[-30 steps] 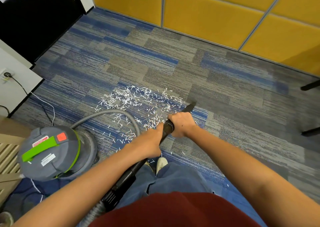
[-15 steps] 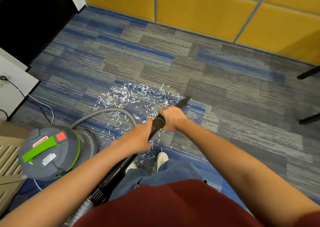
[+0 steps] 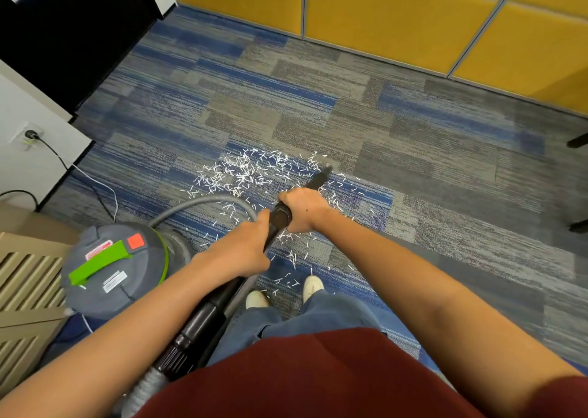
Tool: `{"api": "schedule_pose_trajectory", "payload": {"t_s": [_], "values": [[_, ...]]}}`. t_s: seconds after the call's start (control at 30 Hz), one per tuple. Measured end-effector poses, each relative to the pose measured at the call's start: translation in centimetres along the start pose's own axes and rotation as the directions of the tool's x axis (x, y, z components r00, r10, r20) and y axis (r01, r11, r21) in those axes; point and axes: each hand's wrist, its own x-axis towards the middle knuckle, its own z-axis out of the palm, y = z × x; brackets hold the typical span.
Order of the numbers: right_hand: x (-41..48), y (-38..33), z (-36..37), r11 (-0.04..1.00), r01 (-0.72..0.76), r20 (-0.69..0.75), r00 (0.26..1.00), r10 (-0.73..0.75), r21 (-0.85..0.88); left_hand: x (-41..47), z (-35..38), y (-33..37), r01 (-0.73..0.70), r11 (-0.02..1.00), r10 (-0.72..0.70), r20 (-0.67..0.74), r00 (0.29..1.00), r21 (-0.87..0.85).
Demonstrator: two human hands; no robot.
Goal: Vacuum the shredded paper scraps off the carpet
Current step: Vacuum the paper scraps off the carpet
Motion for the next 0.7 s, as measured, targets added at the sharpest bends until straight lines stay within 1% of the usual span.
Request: {"api": "schedule_pose_trajectory", "payload": {"t_s": [0.17, 0.27, 0.4, 0.6, 0.7], "values": [[-0.5, -0.3, 0.1, 0.998, -0.016, 0.017, 1.0, 0.016, -0.054, -0.3, -0.1, -0.4, -0.016, 1.0, 0.016, 0.037, 0.999, 0.018], [-1.3, 0.2, 0.5, 0.997, -0.052, 0.042, 0.998, 0.054, -0.058, -0.4, 0.0, 0.0, -0.058, 0.998, 0.056, 0.054, 0.997, 0.039], [-2.7, 1.1, 1.2, 0.994, -0.094, 0.031, 0.995, 0.096, -0.061, -0.5, 0.4, 0.9, -0.11, 0.991, 0.104, 0.075, 0.992, 0.075], [-3.7, 2.3, 1.3, 0.988, -0.153, -0.017, 0.988, 0.153, -0.005, 0.4, 0.5, 2.3, -0.139, 0.985, 0.133, 0.063, 0.989, 0.103], [-3.7, 2.4, 1.3, 0.985, -0.171, -0.015, 0.985, 0.171, 0.033, 0.6, 0.6, 2.6, -0.139, 0.984, 0.133, 0.056, 0.989, 0.112]]}}
